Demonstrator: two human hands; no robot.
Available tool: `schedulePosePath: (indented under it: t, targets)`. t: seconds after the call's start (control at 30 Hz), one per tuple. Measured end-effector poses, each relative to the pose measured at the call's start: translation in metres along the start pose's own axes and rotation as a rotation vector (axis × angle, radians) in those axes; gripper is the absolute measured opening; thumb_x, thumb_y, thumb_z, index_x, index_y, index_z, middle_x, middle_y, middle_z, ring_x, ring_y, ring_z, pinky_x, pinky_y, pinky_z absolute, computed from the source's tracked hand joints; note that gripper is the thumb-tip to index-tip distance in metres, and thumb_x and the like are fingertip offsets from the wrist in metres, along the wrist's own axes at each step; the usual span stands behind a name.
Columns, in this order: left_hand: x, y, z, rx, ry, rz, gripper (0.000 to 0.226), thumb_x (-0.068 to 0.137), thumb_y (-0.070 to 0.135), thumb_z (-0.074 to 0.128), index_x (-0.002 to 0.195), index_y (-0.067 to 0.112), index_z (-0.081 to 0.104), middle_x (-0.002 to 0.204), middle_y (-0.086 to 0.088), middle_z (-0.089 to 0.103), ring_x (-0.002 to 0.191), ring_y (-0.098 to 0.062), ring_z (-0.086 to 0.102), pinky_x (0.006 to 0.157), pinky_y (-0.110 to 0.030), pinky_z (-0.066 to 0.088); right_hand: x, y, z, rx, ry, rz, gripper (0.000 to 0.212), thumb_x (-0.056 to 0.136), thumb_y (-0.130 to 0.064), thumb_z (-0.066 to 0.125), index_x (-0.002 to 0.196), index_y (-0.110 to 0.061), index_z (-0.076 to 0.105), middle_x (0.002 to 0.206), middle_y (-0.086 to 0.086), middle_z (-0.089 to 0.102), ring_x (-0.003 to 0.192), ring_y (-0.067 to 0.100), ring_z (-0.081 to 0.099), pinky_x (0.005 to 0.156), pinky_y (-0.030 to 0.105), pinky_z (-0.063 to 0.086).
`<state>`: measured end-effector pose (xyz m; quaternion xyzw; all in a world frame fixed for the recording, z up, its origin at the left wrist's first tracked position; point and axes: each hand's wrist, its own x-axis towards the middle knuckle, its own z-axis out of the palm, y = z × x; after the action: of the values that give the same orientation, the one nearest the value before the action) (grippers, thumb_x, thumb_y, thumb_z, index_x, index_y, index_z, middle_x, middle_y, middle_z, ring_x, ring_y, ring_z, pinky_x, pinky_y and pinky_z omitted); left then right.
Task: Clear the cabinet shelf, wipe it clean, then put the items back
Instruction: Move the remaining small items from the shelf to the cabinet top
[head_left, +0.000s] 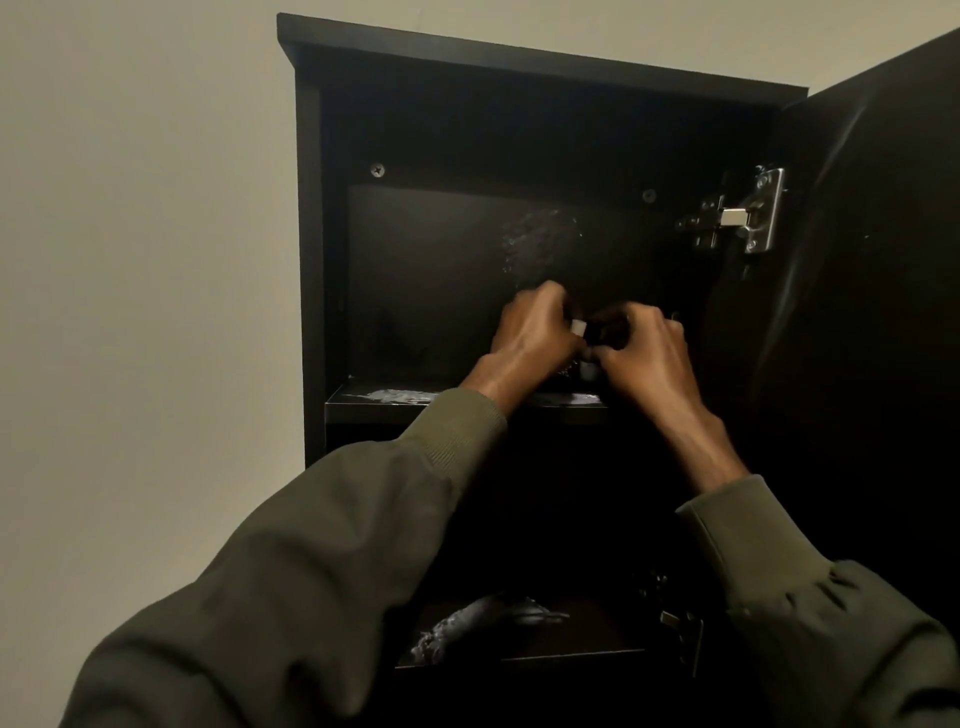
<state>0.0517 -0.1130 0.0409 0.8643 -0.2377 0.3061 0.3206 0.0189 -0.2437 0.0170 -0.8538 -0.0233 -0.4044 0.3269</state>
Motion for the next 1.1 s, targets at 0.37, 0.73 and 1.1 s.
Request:
schedulePosePath:
  t: [0.37, 0.73, 1.1]
  targets:
    - [-0.088, 0.008, -0.067, -0.182, 0.209, 0.212, 0.020, 0.076, 0.025, 0.072, 0.096, 0.024, 0.071, 0.087, 0.009, 0.071, 0.081, 0.003, 0.067, 0.073, -0.027, 0.058, -0.069, -0.041, -0.029, 0.367, 0.040, -0.247, 0.030, 0.077, -0.017, 0.079, 0.105, -0.019, 0.070, 0.097, -0.007, 0.072, 0.090, 0.000, 0.069, 0.080, 0.023, 0.057]
    - [-0.269, -0.053, -0.042, -0.369, 0.007, -0.072, 0.023, 0.083, 0.011, 0.075, 0.105, 0.010, 0.068, 0.095, 0.003, 0.071, 0.083, -0.009, 0.071, 0.072, -0.028, 0.060, -0.216, -0.014, 0.027, 0.528, -0.401, -0.137, 0.031, 0.078, -0.010, 0.081, 0.106, -0.015, 0.069, 0.101, -0.005, 0.071, 0.095, 0.006, 0.069, 0.083, 0.029, 0.058]
    - [-0.425, -0.130, 0.057, -0.459, -0.188, -0.579, 0.026, 0.077, 0.002, 0.076, 0.095, 0.021, 0.069, 0.091, 0.006, 0.069, 0.082, -0.010, 0.067, 0.073, -0.026, 0.058, -0.368, 0.064, 0.116, 0.491, -0.787, 0.269, 0.033, 0.071, 0.009, 0.076, 0.089, -0.018, 0.071, 0.087, -0.004, 0.071, 0.082, 0.001, 0.069, 0.068, 0.010, 0.050]
